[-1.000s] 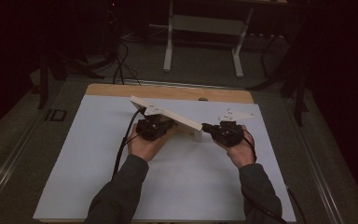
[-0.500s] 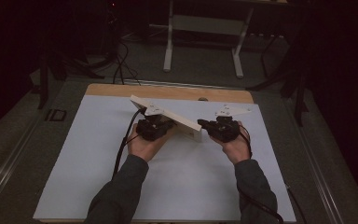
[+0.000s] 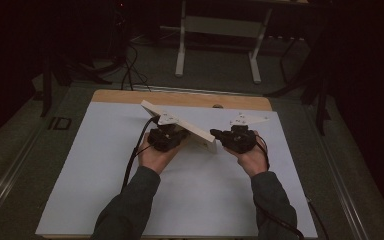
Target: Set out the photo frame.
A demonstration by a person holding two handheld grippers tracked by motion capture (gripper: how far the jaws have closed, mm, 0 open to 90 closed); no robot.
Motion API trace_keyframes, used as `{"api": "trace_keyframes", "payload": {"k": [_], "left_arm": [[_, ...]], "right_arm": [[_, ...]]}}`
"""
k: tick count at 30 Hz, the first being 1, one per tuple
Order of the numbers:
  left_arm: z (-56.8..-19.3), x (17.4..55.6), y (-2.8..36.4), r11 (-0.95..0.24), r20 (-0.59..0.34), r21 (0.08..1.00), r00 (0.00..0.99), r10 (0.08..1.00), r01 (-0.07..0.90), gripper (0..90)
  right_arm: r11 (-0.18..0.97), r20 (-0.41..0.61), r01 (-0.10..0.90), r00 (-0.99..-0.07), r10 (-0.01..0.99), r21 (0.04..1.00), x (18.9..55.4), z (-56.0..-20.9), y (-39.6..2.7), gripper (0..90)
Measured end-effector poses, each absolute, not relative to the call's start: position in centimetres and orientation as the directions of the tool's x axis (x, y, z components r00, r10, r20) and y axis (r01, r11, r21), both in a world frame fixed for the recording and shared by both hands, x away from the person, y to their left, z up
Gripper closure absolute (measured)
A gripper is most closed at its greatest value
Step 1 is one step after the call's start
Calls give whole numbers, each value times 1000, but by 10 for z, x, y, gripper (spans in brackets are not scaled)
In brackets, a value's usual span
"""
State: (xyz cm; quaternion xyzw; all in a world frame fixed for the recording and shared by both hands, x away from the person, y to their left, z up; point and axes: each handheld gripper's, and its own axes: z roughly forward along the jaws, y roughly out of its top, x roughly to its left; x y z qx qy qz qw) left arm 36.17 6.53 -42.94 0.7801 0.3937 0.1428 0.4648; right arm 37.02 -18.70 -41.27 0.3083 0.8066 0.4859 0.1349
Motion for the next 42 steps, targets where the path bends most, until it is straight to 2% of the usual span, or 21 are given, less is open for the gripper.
{"api": "trace_keyframes", "payload": {"k": [42], "left_arm": [[-421, 355, 58, -315, -114, 847, 725, 679, 428, 900]], "right_arm": [[359, 83, 311, -845, 528, 880, 353, -408, -176, 900]]}}
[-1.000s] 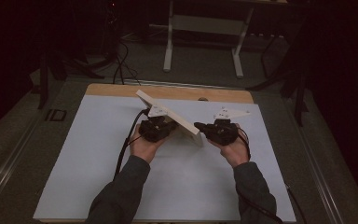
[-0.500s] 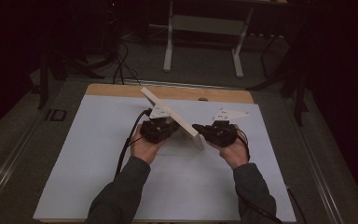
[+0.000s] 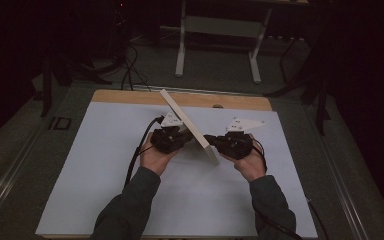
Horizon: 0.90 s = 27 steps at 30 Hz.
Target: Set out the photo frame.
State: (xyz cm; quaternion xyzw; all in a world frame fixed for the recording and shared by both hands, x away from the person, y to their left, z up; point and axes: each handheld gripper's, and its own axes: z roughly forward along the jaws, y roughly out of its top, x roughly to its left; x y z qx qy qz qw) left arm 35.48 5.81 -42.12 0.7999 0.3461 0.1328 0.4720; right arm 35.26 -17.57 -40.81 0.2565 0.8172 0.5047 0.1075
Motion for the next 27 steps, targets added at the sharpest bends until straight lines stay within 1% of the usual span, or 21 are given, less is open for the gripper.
{"api": "trace_keyframes", "payload": {"k": [12, 15, 17, 24, 27], "left_arm": [[-421, 357, 58, -320, -117, 846, 733, 670, 427, 900], [-421, 355, 58, -357, -87, 846, 764, 640, 396, 900], [-421, 355, 58, -364, -81, 846, 768, 635, 390, 900], [-421, 355, 61, -374, -85, 842, 781, 619, 388, 900], [-421, 357, 63, -365, -107, 843, 788, 606, 395, 900]], "right_arm": [[383, 75, 293, -867, 492, 876, 348, -407, -169, 900], [388, 73, 287, -873, 482, 876, 347, -407, -167, 900], [386, 78, 290, -874, 480, 876, 347, -407, -166, 900], [384, 82, 290, -876, 475, 876, 346, -408, -163, 900], [389, 81, 289, -878, 471, 875, 346, -408, -162, 900]]}}
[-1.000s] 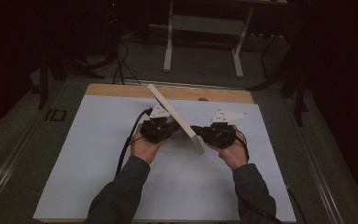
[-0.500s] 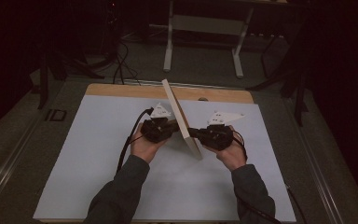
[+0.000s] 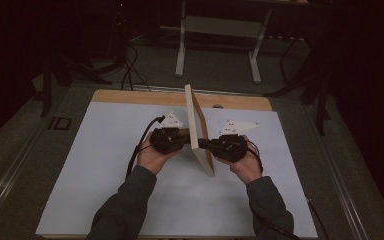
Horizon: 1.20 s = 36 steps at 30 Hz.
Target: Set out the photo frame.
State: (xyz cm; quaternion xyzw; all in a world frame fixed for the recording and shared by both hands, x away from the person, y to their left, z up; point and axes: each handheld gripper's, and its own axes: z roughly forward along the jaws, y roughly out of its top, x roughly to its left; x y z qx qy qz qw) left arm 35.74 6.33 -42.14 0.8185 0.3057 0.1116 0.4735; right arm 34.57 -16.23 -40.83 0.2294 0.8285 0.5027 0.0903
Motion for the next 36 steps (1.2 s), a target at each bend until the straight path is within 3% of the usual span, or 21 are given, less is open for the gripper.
{"api": "trace_keyframes", "payload": {"k": [12, 36], "left_arm": [[-423, 364, 67, -323, -164, 848, 787, 595, 421, 900], [-428, 380, 86, -240, -275, 848, 780, 562, 472, 900]], "right_arm": [[457, 50, 276, -893, 447, 846, 340, -417, -165, 900], [466, 44, 253, -910, 413, 848, 337, -421, -135, 900]]}}
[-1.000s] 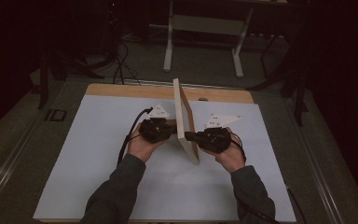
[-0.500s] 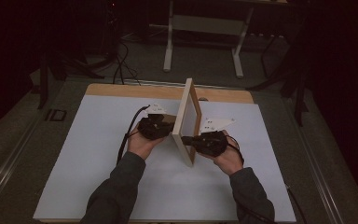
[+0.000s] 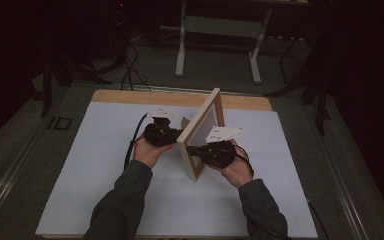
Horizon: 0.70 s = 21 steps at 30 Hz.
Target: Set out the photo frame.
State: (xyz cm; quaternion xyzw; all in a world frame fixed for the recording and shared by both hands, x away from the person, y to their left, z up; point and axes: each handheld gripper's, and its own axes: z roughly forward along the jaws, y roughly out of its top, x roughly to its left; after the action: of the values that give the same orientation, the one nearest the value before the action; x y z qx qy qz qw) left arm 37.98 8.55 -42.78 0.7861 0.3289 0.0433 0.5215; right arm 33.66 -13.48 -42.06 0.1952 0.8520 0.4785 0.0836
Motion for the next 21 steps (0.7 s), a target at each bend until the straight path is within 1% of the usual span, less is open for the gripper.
{"api": "trace_keyframes", "payload": {"k": [4, 7, 9, 14, 17, 21], "left_arm": [[-424, 377, 89, -239, -255, 848, 761, 597, 473, 826], [-420, 375, 94, -216, -262, 855, 751, 606, 472, 777], [-416, 374, 98, -200, -260, 863, 748, 610, 463, 762], [-408, 368, 105, -183, -264, 867, 740, 618, 463, 707], [-404, 363, 110, -163, -274, 869, 729, 627, 467, 646], [-398, 356, 111, -150, -252, 883, 718, 649, 445, 598]], "right_arm": [[480, 16, 243, -903, 429, 843, 336, -421, -135, 890], [471, 20, 256, -893, 449, 844, 338, -422, -141, 865], [467, 21, 263, -887, 462, 844, 340, -423, -145, 857], [457, 31, 286, -872, 489, 842, 342, -423, -157, 804], [446, 40, 302, -861, 507, 843, 343, -424, -162, 772], [438, 52, 322, -849, 525, 840, 345, -428, -168, 709]]}}
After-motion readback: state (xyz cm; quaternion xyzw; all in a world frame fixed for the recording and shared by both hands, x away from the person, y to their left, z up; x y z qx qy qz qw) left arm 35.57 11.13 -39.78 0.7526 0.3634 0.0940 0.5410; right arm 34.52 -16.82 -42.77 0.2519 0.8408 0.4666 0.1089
